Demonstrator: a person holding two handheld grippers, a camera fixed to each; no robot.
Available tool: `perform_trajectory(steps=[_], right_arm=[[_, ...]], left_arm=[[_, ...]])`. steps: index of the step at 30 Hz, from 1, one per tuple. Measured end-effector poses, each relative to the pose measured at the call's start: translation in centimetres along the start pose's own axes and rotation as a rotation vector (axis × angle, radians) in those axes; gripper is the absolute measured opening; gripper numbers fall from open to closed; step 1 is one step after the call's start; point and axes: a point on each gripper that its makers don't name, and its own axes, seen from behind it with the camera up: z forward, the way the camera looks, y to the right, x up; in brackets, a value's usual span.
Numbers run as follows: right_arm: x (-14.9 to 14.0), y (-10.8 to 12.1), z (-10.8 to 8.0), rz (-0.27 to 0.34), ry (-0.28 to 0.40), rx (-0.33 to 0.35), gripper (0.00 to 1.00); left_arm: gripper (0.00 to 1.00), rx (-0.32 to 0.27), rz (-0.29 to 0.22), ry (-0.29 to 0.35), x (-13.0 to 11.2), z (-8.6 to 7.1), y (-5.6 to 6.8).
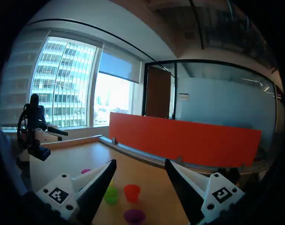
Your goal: Pour water
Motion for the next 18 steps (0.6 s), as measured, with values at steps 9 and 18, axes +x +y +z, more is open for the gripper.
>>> perform_trajectory(steps=[9, 18], right_arm=[[-0.5, -1.4, 0.8, -0.018, -0.031, 0.082, 1.00], [-0.9, -1.8, 1.7, -0.005, -0.048, 0.132, 1.00]], left_arm=[[0.98, -0.054, 0.032, -0.031, -1.6, 0.1, 1.2], [0.98, -0.095, 0.057, -0.093, -4.0, 0.5, 2.2]])
